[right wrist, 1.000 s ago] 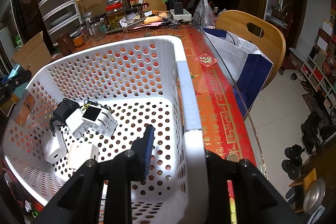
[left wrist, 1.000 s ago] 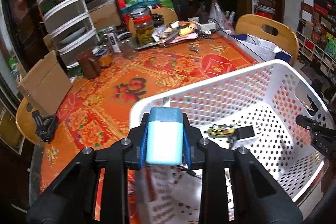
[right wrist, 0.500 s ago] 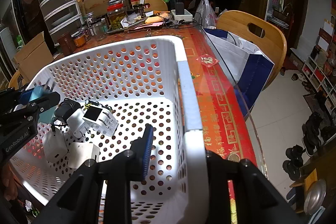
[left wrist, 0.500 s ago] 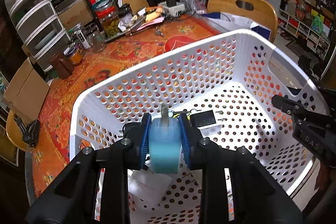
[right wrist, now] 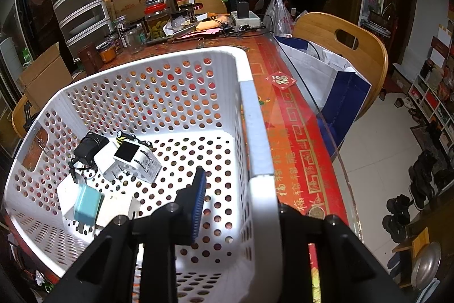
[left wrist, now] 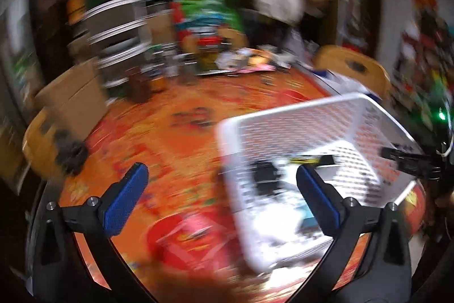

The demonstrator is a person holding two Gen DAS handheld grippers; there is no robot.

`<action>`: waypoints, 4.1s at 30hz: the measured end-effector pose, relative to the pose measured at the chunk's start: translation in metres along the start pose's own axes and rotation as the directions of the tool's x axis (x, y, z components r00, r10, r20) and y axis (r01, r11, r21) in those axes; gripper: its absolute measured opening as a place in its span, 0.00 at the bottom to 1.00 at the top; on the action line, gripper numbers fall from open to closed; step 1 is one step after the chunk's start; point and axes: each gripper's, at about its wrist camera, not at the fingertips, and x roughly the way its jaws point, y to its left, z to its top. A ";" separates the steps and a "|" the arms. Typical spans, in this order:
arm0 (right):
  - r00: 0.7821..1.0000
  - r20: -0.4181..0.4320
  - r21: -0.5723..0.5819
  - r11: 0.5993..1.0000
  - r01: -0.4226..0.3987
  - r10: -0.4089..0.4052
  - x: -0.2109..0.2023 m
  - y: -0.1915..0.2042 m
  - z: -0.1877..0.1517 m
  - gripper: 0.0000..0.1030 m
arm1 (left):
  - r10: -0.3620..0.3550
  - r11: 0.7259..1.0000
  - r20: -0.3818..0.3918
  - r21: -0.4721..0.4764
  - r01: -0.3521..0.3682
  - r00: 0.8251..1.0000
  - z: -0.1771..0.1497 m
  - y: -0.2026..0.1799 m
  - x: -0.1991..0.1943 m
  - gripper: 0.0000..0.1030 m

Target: Organize rigid objects

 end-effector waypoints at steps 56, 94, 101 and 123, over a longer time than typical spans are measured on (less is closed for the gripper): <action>1.000 0.003 -0.004 1.000 -0.002 0.002 0.001 -0.005 -0.001 0.28 | 0.125 0.992 0.017 0.016 -0.125 0.992 0.042 -0.008 0.042 0.33; 1.000 0.012 -0.008 1.000 -0.017 0.017 -0.001 -0.003 0.000 0.31 | 0.006 0.982 -0.045 0.189 0.003 0.999 0.033 -0.124 0.054 0.33; 1.000 0.012 -0.009 1.000 -0.017 0.017 -0.001 -0.004 0.000 0.31 | -0.019 0.970 -0.092 0.240 0.041 0.996 0.024 -0.146 0.064 0.33; 0.999 0.017 -0.015 0.999 -0.041 0.042 -0.002 -0.001 0.001 0.76 | -0.084 0.953 -0.092 0.284 0.106 0.992 0.019 -0.158 0.060 1.00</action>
